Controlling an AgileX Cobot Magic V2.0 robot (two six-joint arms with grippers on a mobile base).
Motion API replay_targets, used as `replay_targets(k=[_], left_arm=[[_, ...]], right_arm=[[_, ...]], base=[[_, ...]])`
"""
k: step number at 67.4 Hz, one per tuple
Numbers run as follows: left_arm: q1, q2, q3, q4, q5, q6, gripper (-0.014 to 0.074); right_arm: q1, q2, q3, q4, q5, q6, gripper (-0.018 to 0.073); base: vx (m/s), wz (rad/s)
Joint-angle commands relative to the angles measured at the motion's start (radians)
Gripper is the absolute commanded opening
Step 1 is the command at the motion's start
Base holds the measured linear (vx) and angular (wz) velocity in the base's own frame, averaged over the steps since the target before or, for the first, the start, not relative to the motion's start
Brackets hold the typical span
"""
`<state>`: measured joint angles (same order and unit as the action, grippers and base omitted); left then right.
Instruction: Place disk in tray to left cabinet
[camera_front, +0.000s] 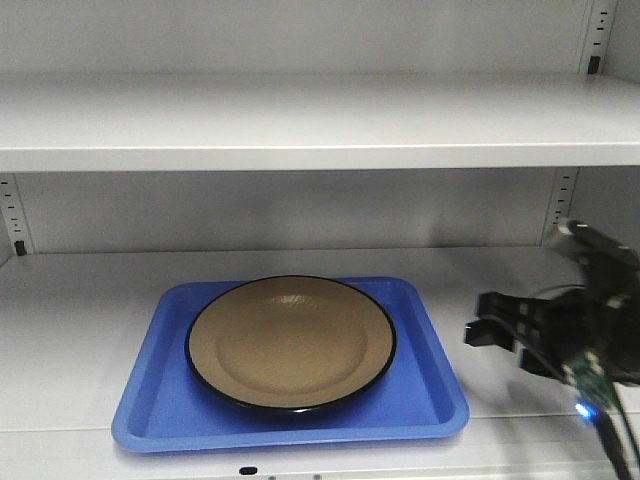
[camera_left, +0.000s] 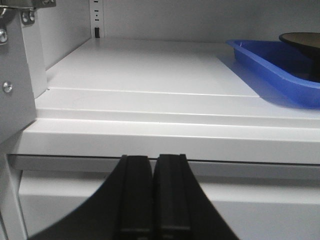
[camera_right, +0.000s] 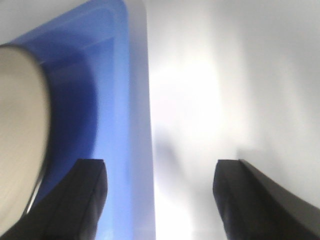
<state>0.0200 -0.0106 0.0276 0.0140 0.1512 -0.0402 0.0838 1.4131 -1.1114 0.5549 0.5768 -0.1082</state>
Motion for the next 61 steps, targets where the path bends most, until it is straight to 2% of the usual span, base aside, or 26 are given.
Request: replay_targets(k=[1, 10, 18, 22, 31, 40, 46, 53, 56, 61], left_arm=[[0.004, -0.006, 0.020, 0.002, -0.082, 0.001, -0.0006], [0.004, -0.006, 0.020, 0.002, -0.082, 0.001, -0.0006], [0.004, -0.006, 0.020, 0.002, -0.082, 0.001, -0.0006], [0.004, -0.006, 0.020, 0.002, -0.082, 0.001, -0.0006], [0.004, -0.006, 0.020, 0.002, -0.082, 0.001, -0.0006], [0.004, -0.006, 0.020, 0.002, -0.082, 0.001, -0.0006], [0.004, -0.006, 0.020, 0.002, -0.082, 0.001, -0.0006], [0.004, -0.008, 0.019, 0.002, -0.077, 0.001, -0.0006], [0.004, -0.003, 0.019, 0.002, -0.080, 0.001, -0.0006], [0.004, -0.001, 0.019, 0.002, -0.078, 0.001, -0.0006]], right_arm=[[-0.004, -0.219, 0.098, -0.037, -0.085, -0.006, 0.0489], [-0.003, -0.494, 0.298, -0.228, -0.150, -0.006, 0.0443], [-0.003, -0.760, 0.495, -0.381, -0.213, -0.006, 0.0348], [-0.003, -0.873, 0.612, -0.422, -0.253, -0.006, 0.0280], [-0.003, -1.065, 0.800, -0.441, -0.279, -0.006, 0.0127], [-0.003, -1.302, 0.964, -0.607, -0.339, -0.006, -0.0009], [-0.006, -1.454, 1.067, -0.690, -0.396, -0.005, -0.0011], [-0.004, -1.413, 1.168, -0.682, -0.537, 0.055, -0.0011], [-0.004, -1.416, 1.162, -0.671, -0.491, 0.108, -0.0010], [-0.004, -1.429, 1.162, -0.674, -0.519, 0.145, -0.0008]], base=[[0.00, 0.00], [0.00, 0.00], [0.00, 0.00], [0.00, 0.00], [0.00, 0.00], [0.00, 0.00], [0.00, 0.00], [0.00, 0.00], [-0.01, 0.00], [0.00, 0.01]])
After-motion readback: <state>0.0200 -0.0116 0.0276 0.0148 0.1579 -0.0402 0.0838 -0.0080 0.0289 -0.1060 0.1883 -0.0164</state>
